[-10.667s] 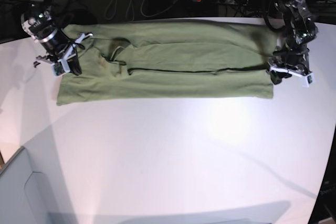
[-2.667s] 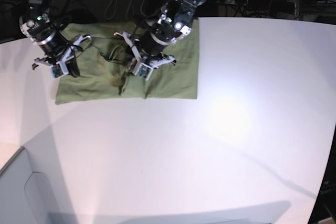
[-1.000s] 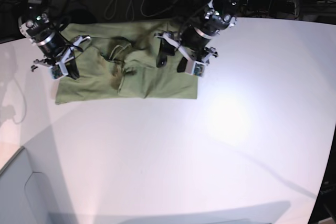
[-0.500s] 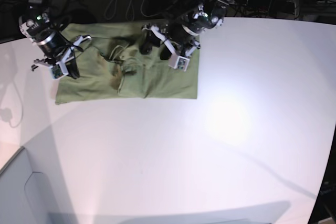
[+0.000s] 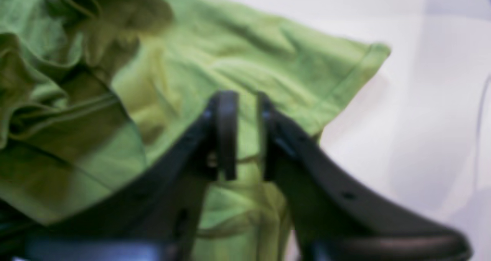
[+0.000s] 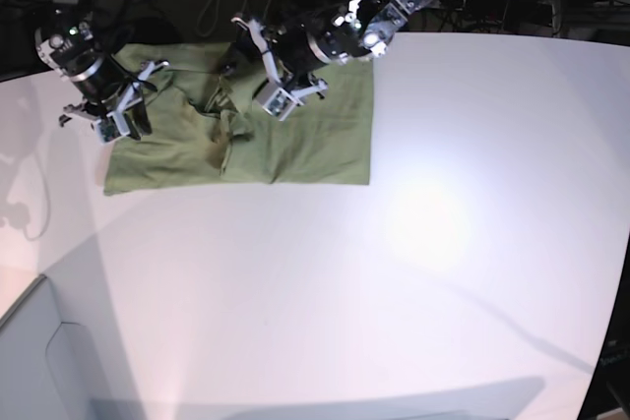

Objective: Fold the T-shirt properly
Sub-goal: 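Lay the held end over the strip beside the right gripper, then open the left gripper and raise it away from the shirt, then move both grippers onto the folded shirt bundle's edge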

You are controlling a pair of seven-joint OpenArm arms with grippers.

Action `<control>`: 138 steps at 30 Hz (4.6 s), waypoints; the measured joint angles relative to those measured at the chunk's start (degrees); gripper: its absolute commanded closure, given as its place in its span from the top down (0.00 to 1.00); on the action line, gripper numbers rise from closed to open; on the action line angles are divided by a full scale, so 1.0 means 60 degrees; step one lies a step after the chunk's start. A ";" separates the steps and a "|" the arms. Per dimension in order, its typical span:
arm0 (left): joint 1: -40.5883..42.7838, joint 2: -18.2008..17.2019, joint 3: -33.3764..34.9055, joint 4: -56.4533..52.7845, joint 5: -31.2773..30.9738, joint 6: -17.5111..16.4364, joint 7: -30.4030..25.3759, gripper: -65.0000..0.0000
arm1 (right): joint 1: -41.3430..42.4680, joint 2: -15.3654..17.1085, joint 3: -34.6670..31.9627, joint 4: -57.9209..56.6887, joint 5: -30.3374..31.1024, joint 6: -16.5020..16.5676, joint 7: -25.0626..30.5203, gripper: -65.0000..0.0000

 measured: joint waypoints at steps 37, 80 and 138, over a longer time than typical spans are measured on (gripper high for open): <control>0.2229 -0.1220 -0.8921 0.1792 -0.2175 0.0000 -0.0018 0.56 | 0.1064 -0.1537 0.2677 -0.1781 -0.0015 -0.0007 -0.0131 0.68; 0.2251 -0.0794 -0.9125 0.0557 -0.2120 -0.0069 -0.0007 0.56 | 0.0874 -0.1275 0.1559 -0.2142 0.0433 -0.0029 -0.0634 0.00; 0.1326 -0.0284 -0.6040 -0.1071 -0.2240 -0.0146 -0.0455 0.56 | 0.2055 -0.1027 -0.6058 0.0157 -0.0066 0.0586 -0.1315 0.01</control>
